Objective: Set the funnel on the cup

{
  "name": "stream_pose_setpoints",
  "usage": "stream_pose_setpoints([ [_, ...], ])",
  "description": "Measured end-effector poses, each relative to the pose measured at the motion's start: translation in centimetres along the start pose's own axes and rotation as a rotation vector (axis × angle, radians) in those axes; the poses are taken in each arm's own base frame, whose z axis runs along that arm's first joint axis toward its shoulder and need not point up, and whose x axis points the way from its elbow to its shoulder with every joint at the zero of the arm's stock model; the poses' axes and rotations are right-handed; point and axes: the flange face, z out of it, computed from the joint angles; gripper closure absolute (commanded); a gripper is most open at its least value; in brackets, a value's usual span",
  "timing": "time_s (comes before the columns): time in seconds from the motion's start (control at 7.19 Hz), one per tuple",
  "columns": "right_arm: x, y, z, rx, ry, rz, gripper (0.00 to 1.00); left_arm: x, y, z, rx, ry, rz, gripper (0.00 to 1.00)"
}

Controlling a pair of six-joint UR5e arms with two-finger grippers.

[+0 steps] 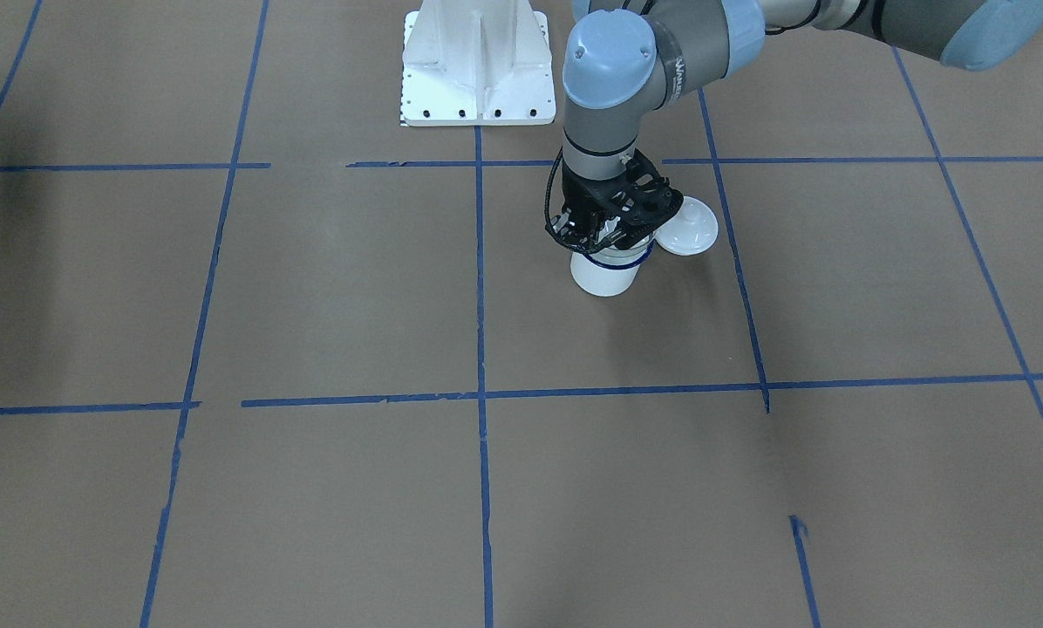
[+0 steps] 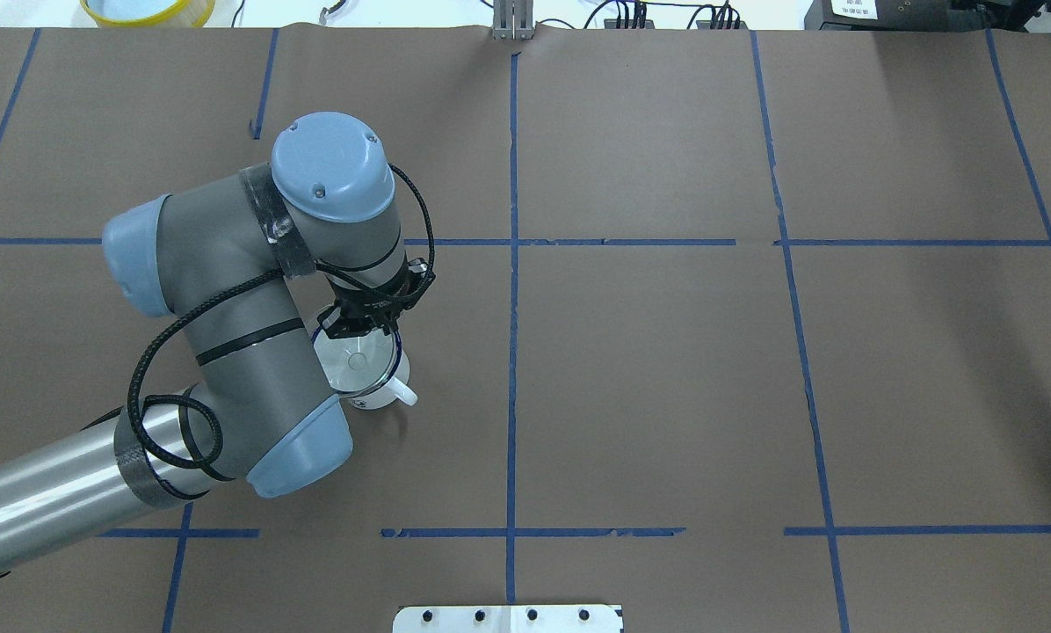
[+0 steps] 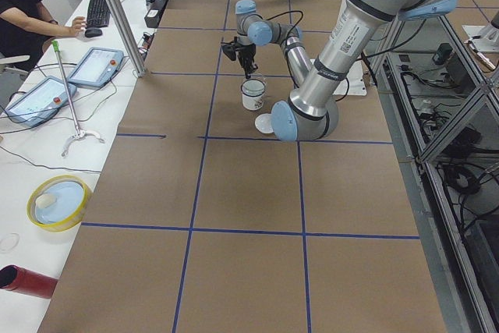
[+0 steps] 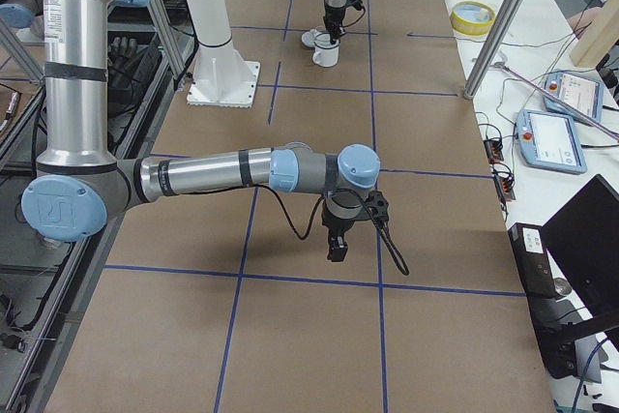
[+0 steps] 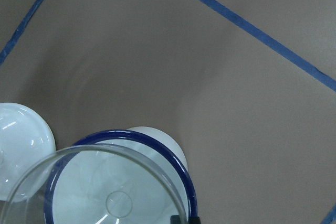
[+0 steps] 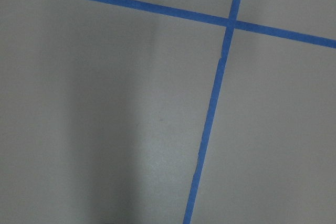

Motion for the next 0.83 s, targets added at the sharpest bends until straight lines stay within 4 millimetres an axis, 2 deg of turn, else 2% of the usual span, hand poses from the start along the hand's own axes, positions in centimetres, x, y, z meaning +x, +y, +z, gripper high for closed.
stream_pose_setpoints([
  [0.14,0.0,0.0,0.0,0.000,0.000,0.000,0.00,0.0,0.0,0.0,0.004,0.001,0.002,0.24],
  [0.28,0.0,0.0,0.0,0.000,0.000,0.000,0.00,0.1,-0.1,0.1,0.007,-0.001,0.017,0.00],
  [0.56,0.0,0.0,0.0,0.000,0.000,0.001,0.00,0.1,-0.4,0.9,0.011,-0.018,0.065,0.00],
  [0.7,0.0,0.0,0.0,0.000,0.000,0.001,0.00,0.1,-0.8,0.4,0.016,-0.011,0.071,0.00],
  [0.83,0.0,0.0,0.0,0.000,0.000,0.001,0.00,0.0,-1.9,-1.2,0.028,0.011,0.087,0.00],
])
